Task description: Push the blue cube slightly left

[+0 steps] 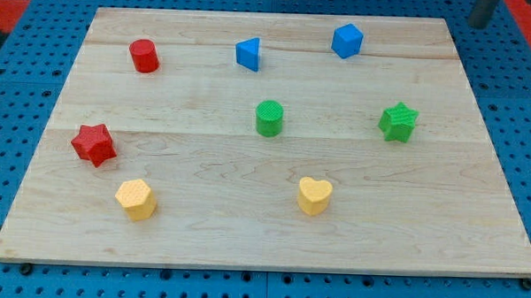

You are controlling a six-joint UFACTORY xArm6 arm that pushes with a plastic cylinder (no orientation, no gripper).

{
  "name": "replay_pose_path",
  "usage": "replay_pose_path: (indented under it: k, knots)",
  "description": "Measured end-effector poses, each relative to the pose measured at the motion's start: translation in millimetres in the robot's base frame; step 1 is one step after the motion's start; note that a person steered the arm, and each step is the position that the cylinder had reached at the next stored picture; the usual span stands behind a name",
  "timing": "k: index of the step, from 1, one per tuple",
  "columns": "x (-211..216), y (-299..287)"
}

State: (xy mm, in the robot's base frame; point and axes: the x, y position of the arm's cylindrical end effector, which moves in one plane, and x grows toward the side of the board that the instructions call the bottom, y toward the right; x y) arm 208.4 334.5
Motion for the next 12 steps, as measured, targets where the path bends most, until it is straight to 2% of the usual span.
replay_pose_path:
  k: [1, 3, 5, 6, 7, 10, 12]
  knots:
    - [16, -3]
    - [34, -73]
    - [34, -93]
    - [34, -145]
    - [35, -167]
    - [35, -191]
    - [50, -198]
